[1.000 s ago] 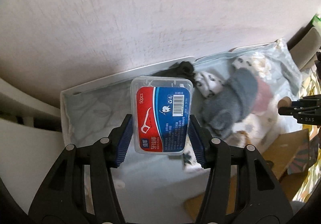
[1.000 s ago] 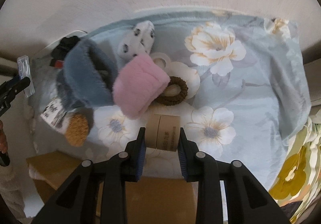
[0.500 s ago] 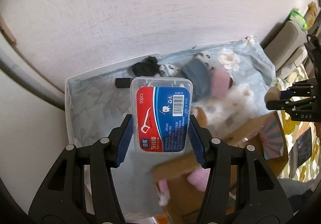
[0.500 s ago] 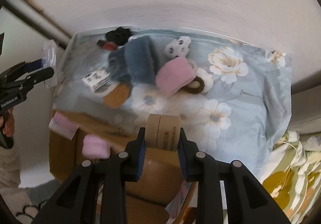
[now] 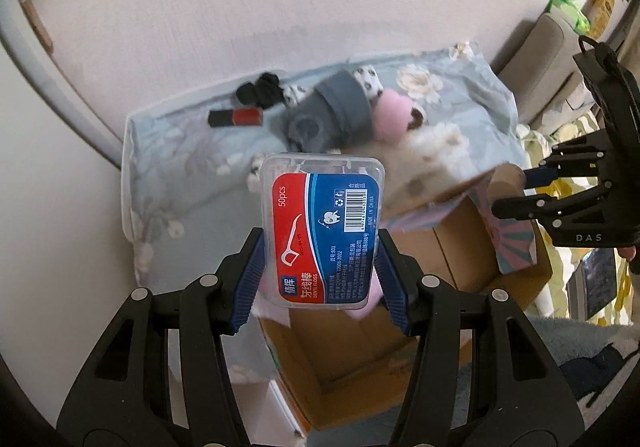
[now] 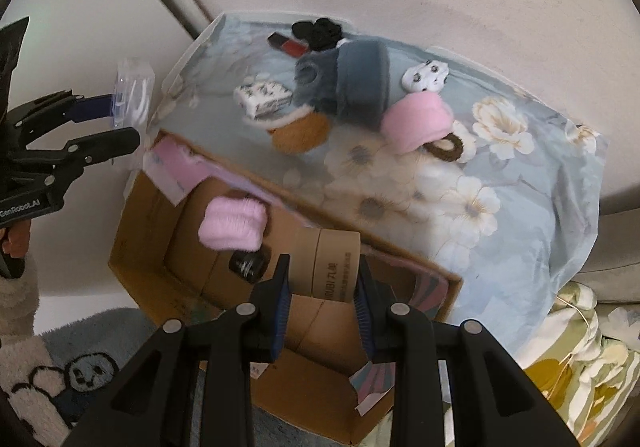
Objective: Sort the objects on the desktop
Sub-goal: 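Carry the floss-pick box and beige cylinder over the box with both tools, then open both tools to drop the floss-pick box and beige cylinder into the box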
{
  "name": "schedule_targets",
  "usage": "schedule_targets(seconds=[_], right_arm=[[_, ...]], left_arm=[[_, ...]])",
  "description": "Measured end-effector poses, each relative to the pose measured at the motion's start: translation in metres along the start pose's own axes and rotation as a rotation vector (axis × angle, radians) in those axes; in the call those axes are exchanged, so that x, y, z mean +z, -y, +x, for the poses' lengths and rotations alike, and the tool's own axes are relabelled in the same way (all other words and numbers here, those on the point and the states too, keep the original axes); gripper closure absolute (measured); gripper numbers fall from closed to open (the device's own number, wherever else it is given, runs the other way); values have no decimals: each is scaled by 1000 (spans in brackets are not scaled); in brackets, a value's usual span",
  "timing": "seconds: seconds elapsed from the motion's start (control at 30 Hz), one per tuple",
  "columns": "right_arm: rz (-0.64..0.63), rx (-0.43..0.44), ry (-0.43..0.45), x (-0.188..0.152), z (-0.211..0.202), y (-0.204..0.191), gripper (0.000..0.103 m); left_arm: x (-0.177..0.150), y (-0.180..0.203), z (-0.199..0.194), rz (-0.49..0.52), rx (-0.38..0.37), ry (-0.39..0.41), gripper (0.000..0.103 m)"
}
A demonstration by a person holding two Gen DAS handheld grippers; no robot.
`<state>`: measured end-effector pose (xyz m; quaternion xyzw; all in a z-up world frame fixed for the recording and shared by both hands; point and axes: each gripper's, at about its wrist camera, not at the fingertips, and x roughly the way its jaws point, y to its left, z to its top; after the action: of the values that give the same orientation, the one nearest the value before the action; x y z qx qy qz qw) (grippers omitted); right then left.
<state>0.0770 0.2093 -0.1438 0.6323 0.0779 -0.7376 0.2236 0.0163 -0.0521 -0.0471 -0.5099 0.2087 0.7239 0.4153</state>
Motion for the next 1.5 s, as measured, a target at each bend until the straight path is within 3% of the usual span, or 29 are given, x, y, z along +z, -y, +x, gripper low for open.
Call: schedule_targets(seconds=[0.37,0.67,1.17,1.2,1.23,1.27,1.33,1.5], right_arm=[[-41,-17,-68,-26,33,-10,76],[-43,-29,-102,-36,50,-8,76],[-40,-27,-142,-40,57,-4,76],[-44,-26,-150,-40,58,-5,72],[-43,-25,-152,-40,58,-5,58],[-37,-18,-152,-40,59,-4,41],[-21,3,-161,-40,59,-2,24],[6,23,-183,-43,61,2,19]], left_arm=[[-43,20,35,7,-30,-117,52],[-59,26,64,14,-37,-196,52],[-56,35,72,51,-21,-222,51],[-56,35,73,79,-20,-230,51],[-55,35,75,79,-16,-240,44],[-54,35,76,77,-11,-243,23],[-54,34,74,66,4,-226,1],[-49,33,63,50,-11,-200,0]])
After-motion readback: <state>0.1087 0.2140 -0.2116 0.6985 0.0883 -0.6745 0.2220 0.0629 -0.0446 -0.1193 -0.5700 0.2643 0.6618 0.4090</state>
